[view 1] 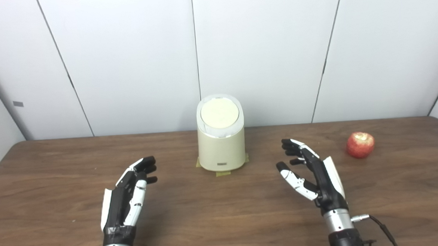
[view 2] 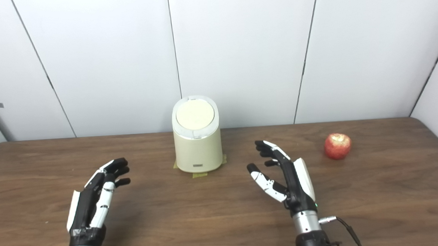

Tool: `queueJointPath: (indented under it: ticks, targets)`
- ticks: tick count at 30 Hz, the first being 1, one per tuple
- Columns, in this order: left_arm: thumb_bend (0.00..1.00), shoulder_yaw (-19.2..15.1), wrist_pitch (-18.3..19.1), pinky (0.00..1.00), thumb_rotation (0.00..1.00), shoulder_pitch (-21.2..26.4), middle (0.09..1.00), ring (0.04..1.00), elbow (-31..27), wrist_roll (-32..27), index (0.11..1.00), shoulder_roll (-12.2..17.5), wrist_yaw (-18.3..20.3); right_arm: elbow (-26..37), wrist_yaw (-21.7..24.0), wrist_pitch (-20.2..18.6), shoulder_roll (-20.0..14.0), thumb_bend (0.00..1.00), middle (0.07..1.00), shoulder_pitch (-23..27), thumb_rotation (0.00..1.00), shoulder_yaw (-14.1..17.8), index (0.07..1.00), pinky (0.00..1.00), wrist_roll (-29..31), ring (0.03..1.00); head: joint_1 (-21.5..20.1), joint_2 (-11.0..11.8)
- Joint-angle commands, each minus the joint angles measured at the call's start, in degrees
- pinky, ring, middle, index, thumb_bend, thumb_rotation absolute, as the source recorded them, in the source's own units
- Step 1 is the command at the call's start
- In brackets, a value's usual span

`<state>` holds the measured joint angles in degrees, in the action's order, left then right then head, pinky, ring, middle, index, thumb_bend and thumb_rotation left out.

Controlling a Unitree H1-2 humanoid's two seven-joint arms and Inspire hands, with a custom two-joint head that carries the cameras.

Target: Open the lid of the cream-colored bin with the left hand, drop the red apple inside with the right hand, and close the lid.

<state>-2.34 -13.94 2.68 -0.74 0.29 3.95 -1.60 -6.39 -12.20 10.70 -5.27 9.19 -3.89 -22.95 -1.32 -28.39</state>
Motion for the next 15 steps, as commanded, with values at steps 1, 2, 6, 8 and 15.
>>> queueJointPath:
  ticks: [1,2,6,8,15]
  targets:
    - [0.23,0.23,-0.97,0.72,0.68,-0.3,0.812,0.8,0.77,1.87,0.767,0.46,-0.05,0.22,-0.42,1.13,-0.67,0.23,0.767,-0.03,0.56,0.18,0.764,0.65,-0.47,0.745,-0.02,-0.03]
    - [0.23,0.22,-0.94,0.72,0.68,-0.25,0.811,0.799,0.79,1.77,0.766,0.44,-0.05,0.09,-0.54,1.33,-0.69,0.23,0.766,0.05,0.55,0.16,0.763,0.64,-0.59,0.741,-0.04,0.03]
    - [0.22,0.19,-1.09,0.72,0.67,-0.19,0.81,0.8,0.96,1.45,0.768,0.46,0.06,0.09,-0.62,1.4,-0.66,0.23,0.762,0.11,0.54,0.14,0.756,0.64,-0.7,0.738,-0.01,0.08]
    - [0.22,0.18,-1.32,0.72,0.67,-0.18,0.808,0.797,1.03,1.54,0.767,0.38,-0.03,0.2,-0.59,1.21,-0.72,0.22,0.762,0.08,0.52,0.08,0.756,0.64,-0.96,0.74,0.0,0.05]
    - [0.22,0.21,-1.61,0.72,0.66,-0.22,0.806,0.794,1.14,1.43,0.767,0.53,0.15,0.09,-0.57,1.31,-0.55,0.22,0.761,0.08,0.5,0.21,0.752,0.64,-0.7,0.74,0.04,-0.06]
